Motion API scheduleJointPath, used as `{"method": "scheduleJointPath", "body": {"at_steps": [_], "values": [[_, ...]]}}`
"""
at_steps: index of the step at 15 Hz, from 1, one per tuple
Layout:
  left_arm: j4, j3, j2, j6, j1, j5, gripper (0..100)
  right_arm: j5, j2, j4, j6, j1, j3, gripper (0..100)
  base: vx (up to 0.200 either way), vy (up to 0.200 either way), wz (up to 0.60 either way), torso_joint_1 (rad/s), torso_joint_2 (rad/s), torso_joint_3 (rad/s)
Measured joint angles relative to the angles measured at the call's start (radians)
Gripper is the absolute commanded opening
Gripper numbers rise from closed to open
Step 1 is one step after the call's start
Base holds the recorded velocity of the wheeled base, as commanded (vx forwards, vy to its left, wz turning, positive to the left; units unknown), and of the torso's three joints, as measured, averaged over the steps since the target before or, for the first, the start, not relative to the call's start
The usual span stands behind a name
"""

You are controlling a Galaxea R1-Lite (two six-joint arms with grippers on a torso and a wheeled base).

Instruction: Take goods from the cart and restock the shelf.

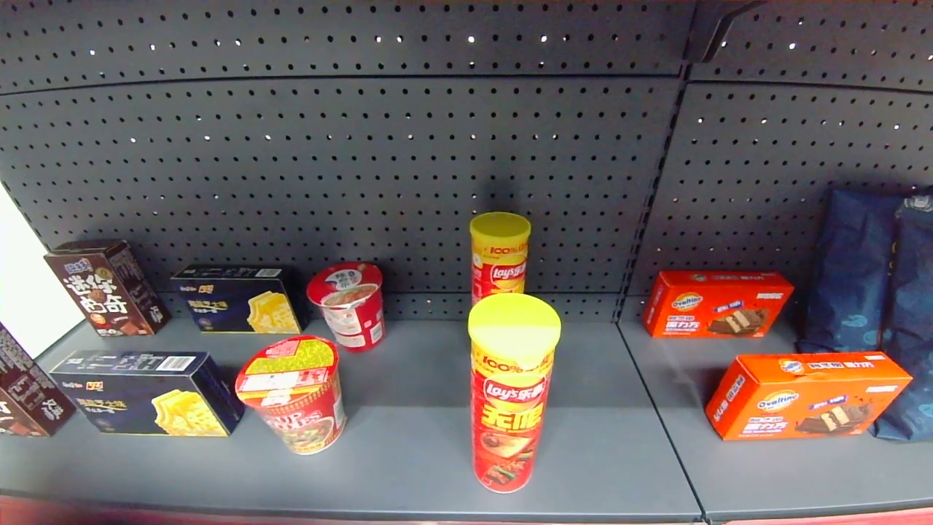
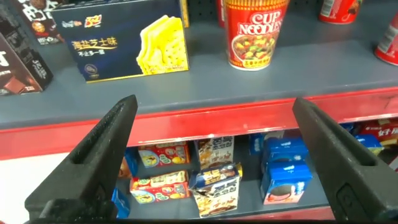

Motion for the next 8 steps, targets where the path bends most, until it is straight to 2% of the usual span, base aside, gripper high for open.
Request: {"method": "scheduleJointPath", "body": {"at_steps": [8], "values": [[0.0,0.0,0.0,0.0,0.0,0.0,100,0.0,0.0,0.001,0.0,0.001,0.0,100,0.0,0.0,0.0,0.0,0.0,0.0]]}}
